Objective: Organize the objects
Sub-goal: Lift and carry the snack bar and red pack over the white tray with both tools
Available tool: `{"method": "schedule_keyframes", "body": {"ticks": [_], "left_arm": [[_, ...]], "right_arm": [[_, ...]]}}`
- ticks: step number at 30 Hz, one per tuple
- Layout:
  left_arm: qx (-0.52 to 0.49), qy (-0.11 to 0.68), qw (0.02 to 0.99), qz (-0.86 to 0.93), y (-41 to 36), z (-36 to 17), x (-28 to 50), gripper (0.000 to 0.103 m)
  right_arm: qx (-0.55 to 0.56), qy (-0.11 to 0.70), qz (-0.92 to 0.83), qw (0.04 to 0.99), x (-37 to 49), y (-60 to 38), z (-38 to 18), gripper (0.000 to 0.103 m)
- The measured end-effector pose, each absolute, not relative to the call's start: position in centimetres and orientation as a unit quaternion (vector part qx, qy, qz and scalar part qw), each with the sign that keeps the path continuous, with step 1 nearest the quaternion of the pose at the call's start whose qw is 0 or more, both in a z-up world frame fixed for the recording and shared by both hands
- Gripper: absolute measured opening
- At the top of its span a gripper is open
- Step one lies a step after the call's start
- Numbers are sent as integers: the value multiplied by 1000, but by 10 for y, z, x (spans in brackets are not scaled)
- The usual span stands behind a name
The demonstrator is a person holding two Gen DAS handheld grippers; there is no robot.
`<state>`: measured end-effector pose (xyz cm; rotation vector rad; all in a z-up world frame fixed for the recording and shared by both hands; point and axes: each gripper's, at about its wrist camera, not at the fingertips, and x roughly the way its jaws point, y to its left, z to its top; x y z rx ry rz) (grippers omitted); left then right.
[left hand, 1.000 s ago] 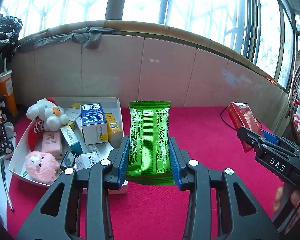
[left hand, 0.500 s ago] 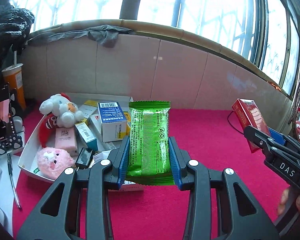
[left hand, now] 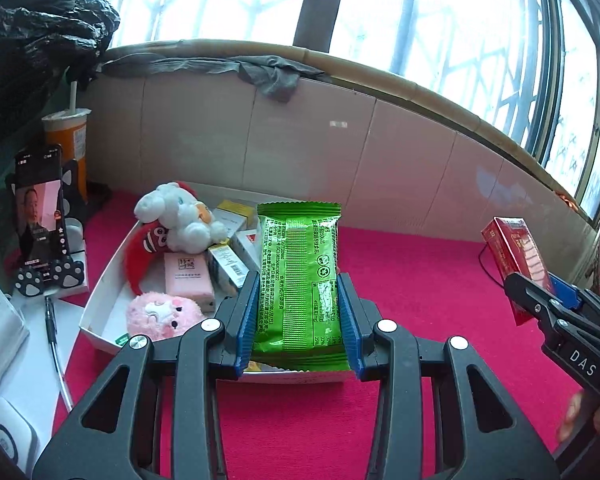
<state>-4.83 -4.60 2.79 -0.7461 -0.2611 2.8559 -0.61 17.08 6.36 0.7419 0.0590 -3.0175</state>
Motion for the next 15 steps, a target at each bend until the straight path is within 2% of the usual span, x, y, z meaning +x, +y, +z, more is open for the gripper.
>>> {"method": "schedule_keyframes", "body": {"ticks": [15], "left_arm": [[-256, -80, 37, 963, -97, 25, -60, 37]], "right_arm": [[244, 39, -966, 81, -17, 109, 69, 54]]}}
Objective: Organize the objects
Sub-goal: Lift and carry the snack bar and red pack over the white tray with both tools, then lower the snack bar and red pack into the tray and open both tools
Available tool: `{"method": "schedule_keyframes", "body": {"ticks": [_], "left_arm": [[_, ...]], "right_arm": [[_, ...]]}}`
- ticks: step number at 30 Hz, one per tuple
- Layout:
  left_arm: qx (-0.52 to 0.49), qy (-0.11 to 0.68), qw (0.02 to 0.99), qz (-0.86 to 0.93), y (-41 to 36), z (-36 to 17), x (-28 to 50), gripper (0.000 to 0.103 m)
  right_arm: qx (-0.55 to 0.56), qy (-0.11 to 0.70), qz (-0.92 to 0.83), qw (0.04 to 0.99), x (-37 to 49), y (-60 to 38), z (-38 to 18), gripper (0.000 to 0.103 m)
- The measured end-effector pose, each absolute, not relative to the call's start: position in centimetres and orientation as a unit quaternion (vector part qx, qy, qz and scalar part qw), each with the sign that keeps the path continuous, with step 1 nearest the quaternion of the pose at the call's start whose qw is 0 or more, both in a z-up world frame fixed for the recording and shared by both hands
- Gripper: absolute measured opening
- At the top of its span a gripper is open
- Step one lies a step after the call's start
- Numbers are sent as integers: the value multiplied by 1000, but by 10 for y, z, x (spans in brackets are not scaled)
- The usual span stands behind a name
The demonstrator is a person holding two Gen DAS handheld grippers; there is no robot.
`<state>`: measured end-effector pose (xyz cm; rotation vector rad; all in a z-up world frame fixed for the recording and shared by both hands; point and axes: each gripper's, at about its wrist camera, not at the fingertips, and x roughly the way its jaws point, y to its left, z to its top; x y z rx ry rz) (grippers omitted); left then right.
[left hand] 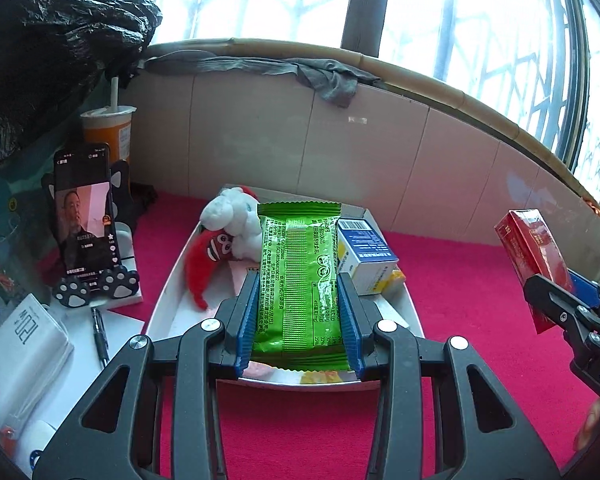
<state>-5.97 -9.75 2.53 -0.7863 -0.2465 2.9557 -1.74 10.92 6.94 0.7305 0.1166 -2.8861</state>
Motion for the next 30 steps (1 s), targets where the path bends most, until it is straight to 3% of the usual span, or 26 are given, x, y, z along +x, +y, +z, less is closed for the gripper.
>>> {"method": "schedule_keyframes", "body": {"ticks": [11, 30], "left_arm": [[-257, -64, -12, 964, -144, 45, -90, 37], [-298, 26, -12, 954, -122, 47, -173, 37]], "right_arm": [[254, 47, -955, 143, -39, 62, 71, 54], [318, 50, -928, 186, -84, 2, 30, 54]]}}
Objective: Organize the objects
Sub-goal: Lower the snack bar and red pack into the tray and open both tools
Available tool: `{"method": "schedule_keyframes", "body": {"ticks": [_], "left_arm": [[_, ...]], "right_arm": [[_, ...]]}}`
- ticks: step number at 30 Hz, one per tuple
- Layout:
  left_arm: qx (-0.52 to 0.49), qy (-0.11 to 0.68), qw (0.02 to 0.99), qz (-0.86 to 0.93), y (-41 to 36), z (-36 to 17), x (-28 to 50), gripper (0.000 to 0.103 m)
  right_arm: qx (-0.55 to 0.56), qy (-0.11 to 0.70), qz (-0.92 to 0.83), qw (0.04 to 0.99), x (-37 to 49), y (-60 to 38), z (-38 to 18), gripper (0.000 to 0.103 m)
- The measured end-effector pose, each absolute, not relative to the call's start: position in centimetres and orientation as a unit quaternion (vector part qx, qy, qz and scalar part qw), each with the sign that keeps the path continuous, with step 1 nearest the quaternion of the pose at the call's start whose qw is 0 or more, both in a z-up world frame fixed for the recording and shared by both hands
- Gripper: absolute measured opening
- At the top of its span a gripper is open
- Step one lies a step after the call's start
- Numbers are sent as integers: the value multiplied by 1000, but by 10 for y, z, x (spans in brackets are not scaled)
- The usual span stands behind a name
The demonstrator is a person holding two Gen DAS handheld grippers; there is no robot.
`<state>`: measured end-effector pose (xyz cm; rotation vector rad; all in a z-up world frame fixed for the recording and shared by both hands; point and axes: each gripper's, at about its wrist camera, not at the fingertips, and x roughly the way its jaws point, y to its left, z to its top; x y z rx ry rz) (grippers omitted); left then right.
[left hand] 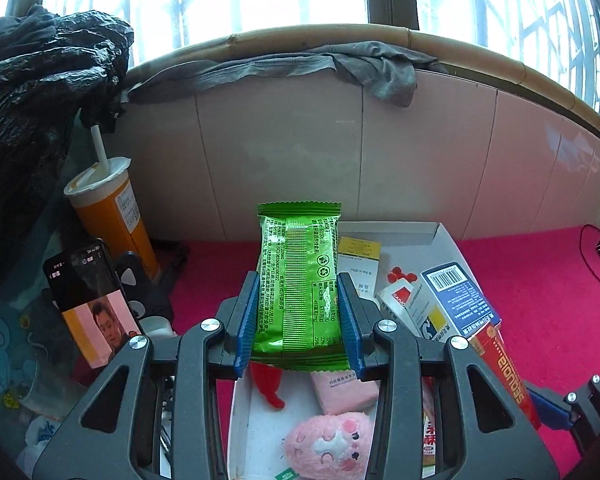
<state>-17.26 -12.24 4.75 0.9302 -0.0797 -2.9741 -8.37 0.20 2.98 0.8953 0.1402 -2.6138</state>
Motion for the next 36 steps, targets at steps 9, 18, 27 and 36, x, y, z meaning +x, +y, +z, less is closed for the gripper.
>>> {"method": "schedule_keyframes", "body": {"ticks": [9, 18, 27, 36], "left_arm": [[326, -49, -2, -944, -110, 46, -212, 37], [326, -31, -8, -945, -111, 38, -220, 103], [306, 24, 4, -952, -126, 48, -191, 103], [243, 58, -21, -968, -117, 64, -115, 103]], "right_arm": [[331, 62, -924, 181, -108, -9, 13, 54], [297, 80, -937, 162, -112, -12, 11, 81], [268, 76, -947, 157, -86, 3, 20, 81], [238, 54, -959, 147, -46, 40, 31, 82]]}}
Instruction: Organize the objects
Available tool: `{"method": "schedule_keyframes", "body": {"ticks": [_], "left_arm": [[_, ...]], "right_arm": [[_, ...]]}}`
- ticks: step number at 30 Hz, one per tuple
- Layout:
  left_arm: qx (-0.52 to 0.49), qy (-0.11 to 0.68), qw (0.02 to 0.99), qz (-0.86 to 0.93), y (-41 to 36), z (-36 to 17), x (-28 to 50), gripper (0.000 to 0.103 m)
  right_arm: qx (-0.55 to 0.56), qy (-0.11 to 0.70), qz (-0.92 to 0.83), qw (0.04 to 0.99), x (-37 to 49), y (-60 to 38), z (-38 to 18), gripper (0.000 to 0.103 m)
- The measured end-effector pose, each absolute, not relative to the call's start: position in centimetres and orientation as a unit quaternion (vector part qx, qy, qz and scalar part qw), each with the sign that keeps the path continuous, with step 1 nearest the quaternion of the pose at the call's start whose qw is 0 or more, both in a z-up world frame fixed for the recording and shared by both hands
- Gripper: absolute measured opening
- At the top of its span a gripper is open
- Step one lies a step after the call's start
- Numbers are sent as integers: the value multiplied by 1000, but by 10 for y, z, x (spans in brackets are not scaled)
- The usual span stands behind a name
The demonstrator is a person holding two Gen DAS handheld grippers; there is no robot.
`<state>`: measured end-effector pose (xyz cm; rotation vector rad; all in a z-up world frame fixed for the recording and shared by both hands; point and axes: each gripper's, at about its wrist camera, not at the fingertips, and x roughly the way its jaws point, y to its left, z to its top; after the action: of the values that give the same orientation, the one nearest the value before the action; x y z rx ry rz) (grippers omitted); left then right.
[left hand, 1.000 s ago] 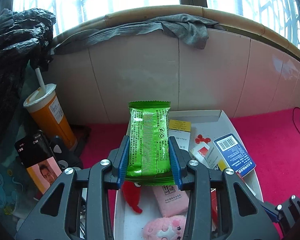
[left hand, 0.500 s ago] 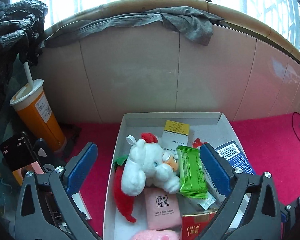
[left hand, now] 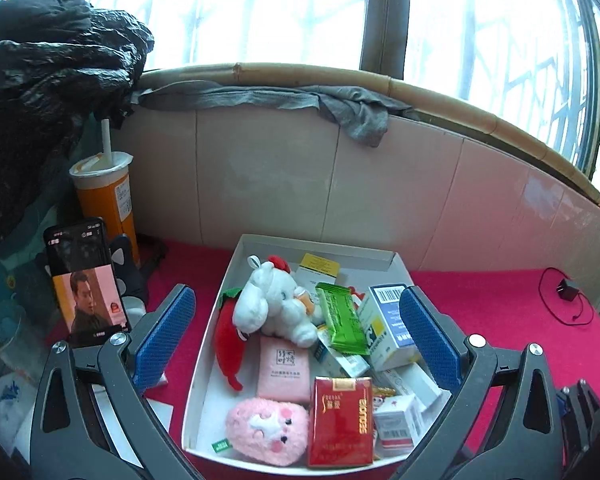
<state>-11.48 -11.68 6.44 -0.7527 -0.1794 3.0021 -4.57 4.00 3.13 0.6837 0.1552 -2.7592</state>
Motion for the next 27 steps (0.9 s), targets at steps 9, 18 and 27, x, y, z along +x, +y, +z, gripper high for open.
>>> {"method": "schedule_keyframes", "body": {"ticks": [9, 18, 27], "left_arm": [[-273, -48, 24, 960, -93, 51, -32, 103], [-267, -9, 16, 963, -57, 37, 30, 103], [-237, 1, -85, 968, -57, 49, 54, 103]], "right_arm": [[252, 28, -965, 64, -6, 96, 26, 82], [184, -46, -982, 22, 61, 156, 37, 103], [108, -43, -993, -34, 117, 179, 51, 103]]}}
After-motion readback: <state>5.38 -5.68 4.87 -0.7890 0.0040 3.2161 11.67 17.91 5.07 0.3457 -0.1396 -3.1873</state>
